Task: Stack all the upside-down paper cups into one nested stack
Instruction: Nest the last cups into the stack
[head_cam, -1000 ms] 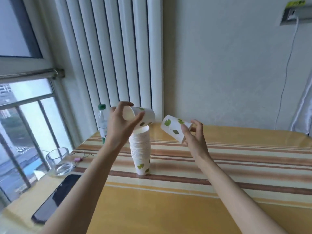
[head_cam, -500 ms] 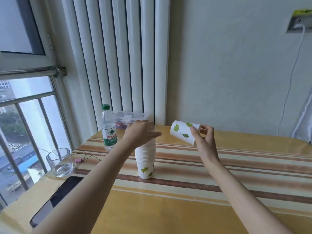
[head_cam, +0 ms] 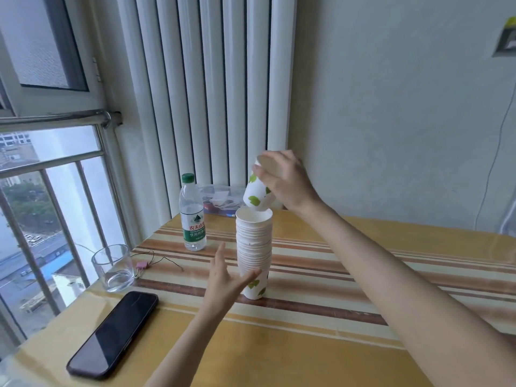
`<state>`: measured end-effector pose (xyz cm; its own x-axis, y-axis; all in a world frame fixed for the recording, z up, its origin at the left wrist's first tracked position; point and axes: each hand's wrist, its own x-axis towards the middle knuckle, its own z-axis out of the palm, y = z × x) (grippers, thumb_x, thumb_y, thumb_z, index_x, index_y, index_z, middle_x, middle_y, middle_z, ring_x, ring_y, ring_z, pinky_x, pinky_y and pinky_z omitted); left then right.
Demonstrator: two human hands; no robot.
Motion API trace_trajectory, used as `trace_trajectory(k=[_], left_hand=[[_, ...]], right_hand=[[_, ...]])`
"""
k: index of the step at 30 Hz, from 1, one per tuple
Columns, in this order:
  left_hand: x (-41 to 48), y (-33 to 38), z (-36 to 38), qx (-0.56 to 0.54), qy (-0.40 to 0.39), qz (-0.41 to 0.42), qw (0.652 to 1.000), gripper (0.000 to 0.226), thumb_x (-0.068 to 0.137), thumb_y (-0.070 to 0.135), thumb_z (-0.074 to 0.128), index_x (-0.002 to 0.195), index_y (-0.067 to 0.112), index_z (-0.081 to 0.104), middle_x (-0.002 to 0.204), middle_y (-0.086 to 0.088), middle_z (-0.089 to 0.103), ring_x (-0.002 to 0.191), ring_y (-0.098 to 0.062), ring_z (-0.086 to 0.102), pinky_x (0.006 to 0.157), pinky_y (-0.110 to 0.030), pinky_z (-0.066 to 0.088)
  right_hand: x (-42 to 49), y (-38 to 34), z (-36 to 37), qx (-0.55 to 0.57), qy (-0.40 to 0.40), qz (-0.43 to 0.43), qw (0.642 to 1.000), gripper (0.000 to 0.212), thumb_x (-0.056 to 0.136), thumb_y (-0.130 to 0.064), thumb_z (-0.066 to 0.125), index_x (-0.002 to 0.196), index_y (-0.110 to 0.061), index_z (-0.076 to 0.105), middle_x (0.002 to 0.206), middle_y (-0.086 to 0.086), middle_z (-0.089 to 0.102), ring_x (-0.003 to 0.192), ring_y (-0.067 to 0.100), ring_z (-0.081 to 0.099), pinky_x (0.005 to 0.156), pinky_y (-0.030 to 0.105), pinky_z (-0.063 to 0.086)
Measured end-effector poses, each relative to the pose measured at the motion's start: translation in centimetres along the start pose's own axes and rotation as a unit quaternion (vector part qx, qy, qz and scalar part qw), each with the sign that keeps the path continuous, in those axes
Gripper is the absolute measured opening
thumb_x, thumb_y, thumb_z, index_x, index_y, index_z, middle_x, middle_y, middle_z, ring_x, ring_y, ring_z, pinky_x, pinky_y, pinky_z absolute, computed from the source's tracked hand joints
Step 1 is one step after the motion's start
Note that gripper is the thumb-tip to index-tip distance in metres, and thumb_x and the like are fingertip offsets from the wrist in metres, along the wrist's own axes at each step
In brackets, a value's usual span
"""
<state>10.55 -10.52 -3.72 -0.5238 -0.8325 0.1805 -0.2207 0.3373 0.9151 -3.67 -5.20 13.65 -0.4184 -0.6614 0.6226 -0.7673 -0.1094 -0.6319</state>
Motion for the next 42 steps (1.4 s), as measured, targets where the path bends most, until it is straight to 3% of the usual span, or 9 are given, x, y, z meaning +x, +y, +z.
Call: trace_trajectory(k=[3, 7, 11, 15, 18, 21, 25, 30, 42], left_hand=[[0.5, -0.7, 0.4, -0.019, -0.014, -0.003, 1.000, 0.122, 0.050, 0.066, 0.073, 0.147, 0.023, 0.013, 0.155, -0.009, 0.024, 0.140, -0.025, 0.028, 0.114, -0.048, 0.029], [0.9, -0.9, 0.9, -0.039, -0.034, 0.027, 0.998, 0.092, 0.066, 0.039, 0.080, 0.140, 0.031, 0.025, 0.139, -0.005, 0.045, 0.127, -0.024, 0.047, 0.103, -0.041, 0.043], [0.7, -0.8, 1.2, -0.042, -0.044, 0.069, 0.996, 0.083, 0.073, 0.023, 0.077, 0.141, 0.027, 0.027, 0.130, 0.004, 0.048, 0.117, -0.013, 0.049, 0.090, -0.025, 0.041], [0.8, -1.3, 1.4, -0.040, -0.046, 0.063, 0.996, 0.080, 0.074, 0.023, 0.076, 0.140, 0.026, 0.030, 0.125, 0.004, 0.050, 0.117, -0.016, 0.051, 0.090, -0.028, 0.044], [1.1, -1.8, 1.4, -0.048, -0.048, 0.045, 0.997, 0.074, 0.073, 0.023, 0.077, 0.135, 0.024, 0.037, 0.119, 0.000, 0.057, 0.112, -0.021, 0.059, 0.092, -0.035, 0.050], [1.8, -1.7, 2.0, -0.034, -0.062, 0.060, 0.996, 0.078, 0.064, 0.039, 0.078, 0.132, 0.025, 0.043, 0.118, 0.006, 0.061, 0.109, -0.011, 0.059, 0.092, -0.029, 0.049], [3.3, 0.1, 4.1, -0.048, -0.103, 0.076, 0.991, 0.073, 0.070, 0.023, 0.079, 0.132, 0.027, 0.042, 0.108, 0.015, 0.061, 0.102, -0.003, 0.062, 0.084, -0.022, 0.052], [6.7, 2.6, 9.3, -0.082, -0.151, 0.077, 0.982, 0.069, 0.071, 0.017, 0.077, 0.130, 0.027, 0.044, 0.116, -0.003, 0.063, 0.101, -0.020, 0.066, 0.085, -0.041, 0.057], [8.5, 0.9, 14.3, -0.101, -0.209, 0.035, 0.972, 0.067, 0.075, 0.032, 0.072, 0.134, 0.033, 0.039, 0.114, -0.004, 0.063, 0.106, -0.018, 0.064, 0.085, -0.042, 0.056]], right_hand=[[-0.1, 0.7, 2.0, -0.083, -0.091, -0.002, 0.992, 0.047, 0.084, -0.041, 0.059, 0.125, -0.019, 0.056, 0.131, 0.010, 0.047, 0.128, 0.027, 0.036, 0.105, 0.031, 0.028], [-2.9, 2.9, 3.7, -0.197, -0.215, -0.001, 0.957, 0.062, 0.087, -0.056, 0.045, 0.139, -0.022, 0.041, 0.143, 0.005, 0.038, 0.135, 0.025, 0.026, 0.113, 0.040, 0.023], [-3.9, 3.1, 3.5, -0.206, -0.230, -0.002, 0.951, 0.068, 0.089, -0.061, 0.029, 0.144, -0.022, 0.032, 0.151, 0.002, 0.029, 0.140, 0.024, 0.020, 0.116, 0.043, 0.016], [-6.2, 4.4, 2.1, 0.133, -0.169, 0.164, 0.963, 0.081, 0.083, -0.059, 0.050, 0.147, -0.021, 0.017, 0.157, -0.003, 0.013, 0.145, 0.015, 0.011, 0.117, 0.039, 0.014], [-11.0, 7.6, 2.6, 0.195, -0.190, 0.255, 0.928, 0.093, 0.077, -0.051, 0.065, 0.148, -0.029, 0.010, 0.156, -0.004, 0.018, 0.141, 0.017, 0.025, 0.113, 0.039, 0.026], [-13.5, 9.8, 4.7, 0.239, -0.144, 0.244, 0.929, 0.072, 0.080, -0.028, 0.070, 0.137, -0.032, 0.027, 0.140, -0.003, 0.046, 0.126, 0.013, 0.048, 0.091, 0.020, 0.046], [-12.4, 11.0, 3.9, 0.266, -0.021, 0.211, 0.941, 0.057, 0.080, -0.013, 0.069, 0.124, -0.035, 0.040, 0.116, -0.015, 0.056, 0.101, 0.005, 0.061, 0.070, 0.018, 0.053], [-10.5, 15.2, 0.1, 0.210, 0.033, 0.220, 0.952, 0.059, 0.079, -0.021, 0.071, 0.128, -0.036, 0.041, 0.119, -0.014, 0.057, 0.107, 0.014, 0.062, 0.085, 0.037, 0.054], [-10.6, 19.6, -0.3, 0.130, 0.078, 0.260, 0.954, 0.065, 0.077, -0.030, 0.071, 0.134, -0.034, 0.041, 0.127, -0.005, 0.059, 0.104, 0.016, 0.064, 0.086, 0.041, 0.055]])
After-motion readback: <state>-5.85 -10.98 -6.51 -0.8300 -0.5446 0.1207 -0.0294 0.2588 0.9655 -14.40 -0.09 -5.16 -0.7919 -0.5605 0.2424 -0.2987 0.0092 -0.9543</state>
